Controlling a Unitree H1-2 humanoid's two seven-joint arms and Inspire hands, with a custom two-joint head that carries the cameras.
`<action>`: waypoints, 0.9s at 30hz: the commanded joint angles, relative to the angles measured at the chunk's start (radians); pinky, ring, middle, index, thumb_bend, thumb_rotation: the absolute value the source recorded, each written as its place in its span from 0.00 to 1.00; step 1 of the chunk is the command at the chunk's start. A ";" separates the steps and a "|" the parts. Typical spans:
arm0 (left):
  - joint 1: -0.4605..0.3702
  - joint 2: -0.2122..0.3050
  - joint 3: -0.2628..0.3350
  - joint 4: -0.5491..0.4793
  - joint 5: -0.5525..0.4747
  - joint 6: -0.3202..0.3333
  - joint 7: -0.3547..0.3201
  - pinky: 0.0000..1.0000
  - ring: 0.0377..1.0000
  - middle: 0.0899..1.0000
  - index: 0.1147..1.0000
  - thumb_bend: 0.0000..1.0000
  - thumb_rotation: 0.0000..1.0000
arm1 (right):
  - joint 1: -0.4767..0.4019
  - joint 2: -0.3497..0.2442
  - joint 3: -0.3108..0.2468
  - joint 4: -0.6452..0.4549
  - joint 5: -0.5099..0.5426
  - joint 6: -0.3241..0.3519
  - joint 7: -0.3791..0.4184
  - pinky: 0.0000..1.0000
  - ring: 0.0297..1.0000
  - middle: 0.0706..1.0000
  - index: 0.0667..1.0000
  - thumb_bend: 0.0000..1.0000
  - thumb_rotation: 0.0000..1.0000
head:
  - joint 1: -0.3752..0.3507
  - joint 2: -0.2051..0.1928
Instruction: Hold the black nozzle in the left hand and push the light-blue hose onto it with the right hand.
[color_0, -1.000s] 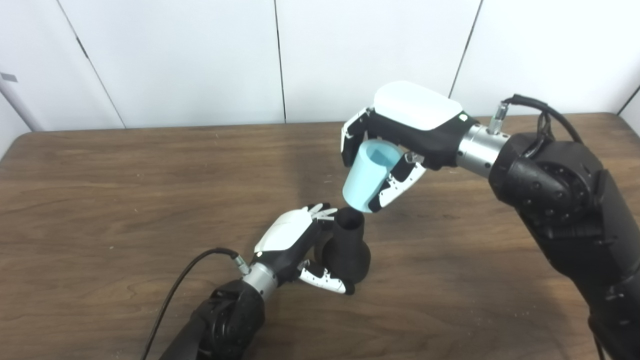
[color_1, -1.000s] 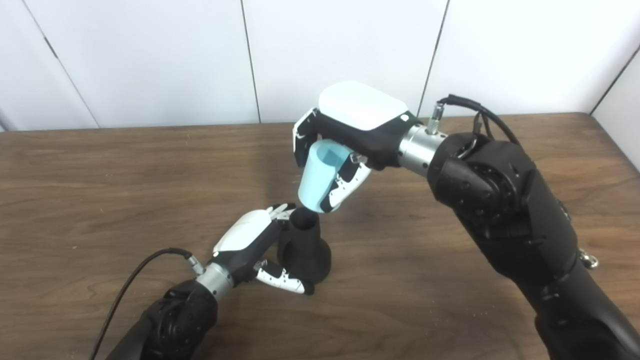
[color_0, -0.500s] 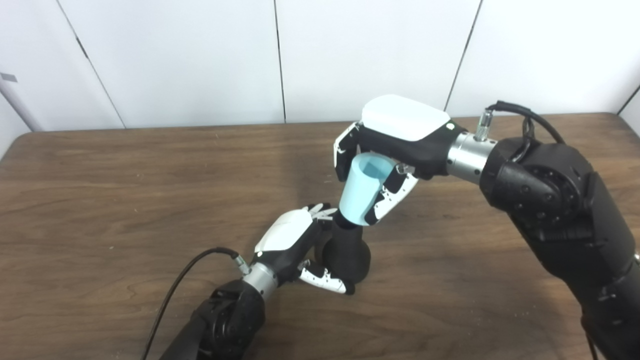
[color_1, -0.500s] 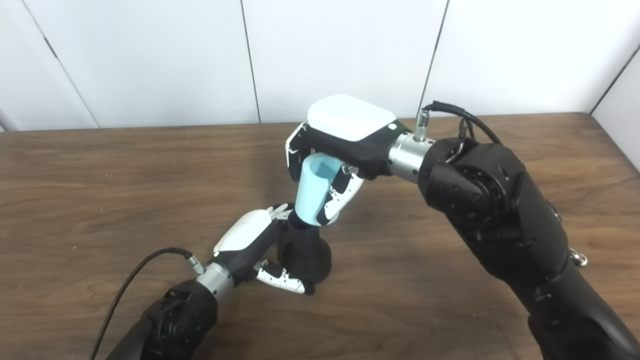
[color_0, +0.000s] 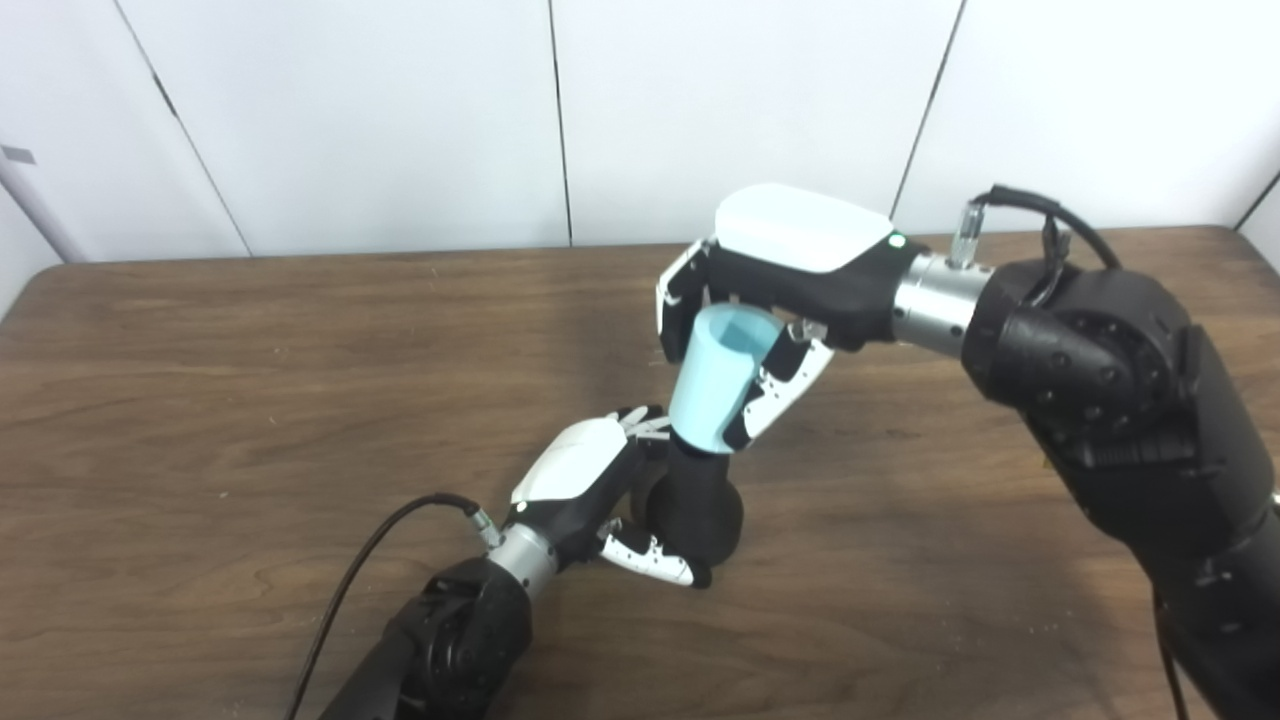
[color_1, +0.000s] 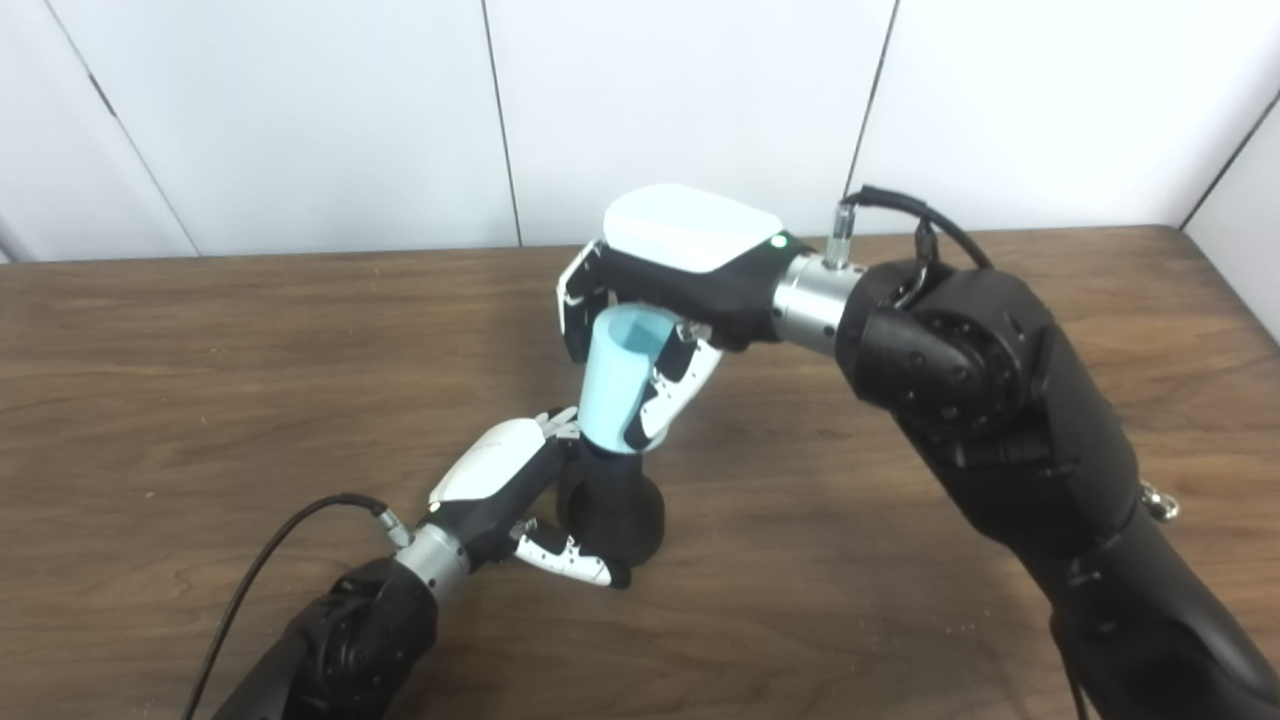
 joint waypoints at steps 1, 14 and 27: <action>0.059 0.024 -0.053 0.105 0.036 0.086 -0.111 1.00 1.00 0.89 0.41 0.52 0.05 | -0.047 -0.008 -0.026 -0.020 0.009 0.001 -0.023 0.30 0.41 0.48 0.47 0.50 0.00 | 0.001 0.001; 0.057 0.015 -0.053 0.106 0.034 0.086 -0.111 1.00 1.00 0.89 0.41 0.52 0.05 | -0.024 0.029 -0.009 -0.027 -0.027 0.002 -0.046 0.30 0.40 0.48 0.48 0.50 0.00 | 0.007 0.009; 0.057 0.016 -0.057 0.095 0.043 0.091 -0.112 1.00 1.00 0.88 0.41 0.52 0.05 | -0.013 -0.013 0.021 -0.014 -0.064 -0.020 -0.009 0.30 0.41 0.46 0.43 0.50 0.00 | 0.003 0.017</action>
